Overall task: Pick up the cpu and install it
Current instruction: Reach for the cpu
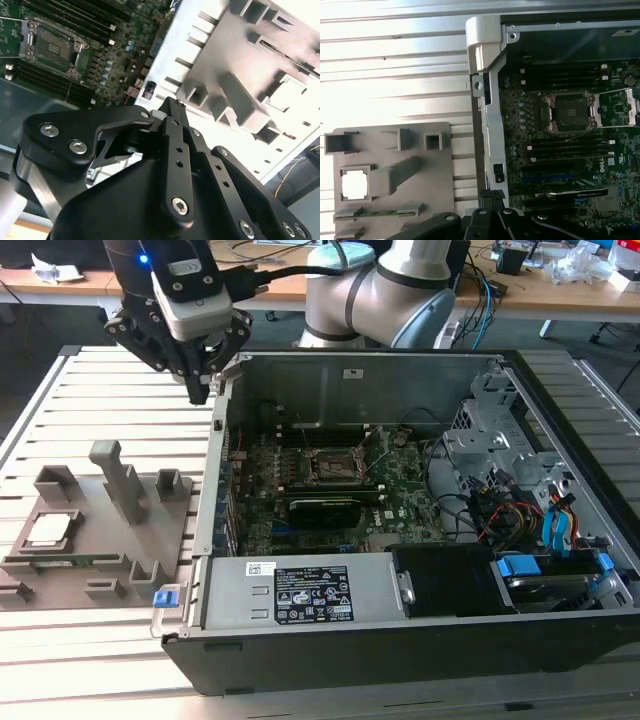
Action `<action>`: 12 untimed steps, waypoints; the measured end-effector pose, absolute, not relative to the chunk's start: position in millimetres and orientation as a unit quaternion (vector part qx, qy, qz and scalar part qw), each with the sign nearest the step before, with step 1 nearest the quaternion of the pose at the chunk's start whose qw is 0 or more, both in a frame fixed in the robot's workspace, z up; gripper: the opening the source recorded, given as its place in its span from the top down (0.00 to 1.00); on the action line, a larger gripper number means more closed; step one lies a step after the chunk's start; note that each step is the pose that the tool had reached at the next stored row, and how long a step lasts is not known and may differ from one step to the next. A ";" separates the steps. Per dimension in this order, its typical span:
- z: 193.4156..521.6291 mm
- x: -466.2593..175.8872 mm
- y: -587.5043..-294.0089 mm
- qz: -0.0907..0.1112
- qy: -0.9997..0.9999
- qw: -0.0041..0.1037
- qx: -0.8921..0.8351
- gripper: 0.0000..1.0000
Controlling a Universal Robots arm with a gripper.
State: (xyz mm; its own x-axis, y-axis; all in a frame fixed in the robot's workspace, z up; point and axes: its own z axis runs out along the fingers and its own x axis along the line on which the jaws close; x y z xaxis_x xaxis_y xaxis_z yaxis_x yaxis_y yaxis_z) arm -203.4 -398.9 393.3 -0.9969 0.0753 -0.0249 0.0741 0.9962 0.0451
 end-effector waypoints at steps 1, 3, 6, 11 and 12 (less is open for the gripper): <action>393.3 -209.1 -398.9 0.022 0.999 0.013 0.037 0.89; 393.3 -218.7 -398.8 0.022 0.999 0.013 0.037 0.89; 393.3 -228.5 -398.9 0.022 0.999 0.013 0.037 0.89; 393.3 -242.6 -398.9 0.022 0.999 0.013 0.037 0.89; 393.3 -245.0 -398.9 0.022 0.999 0.013 0.037 0.89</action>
State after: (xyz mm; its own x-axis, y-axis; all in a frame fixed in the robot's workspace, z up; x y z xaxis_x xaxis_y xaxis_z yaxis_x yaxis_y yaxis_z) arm -245.0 -398.9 393.3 -0.9969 0.0752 -0.0251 0.0741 0.9962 0.0452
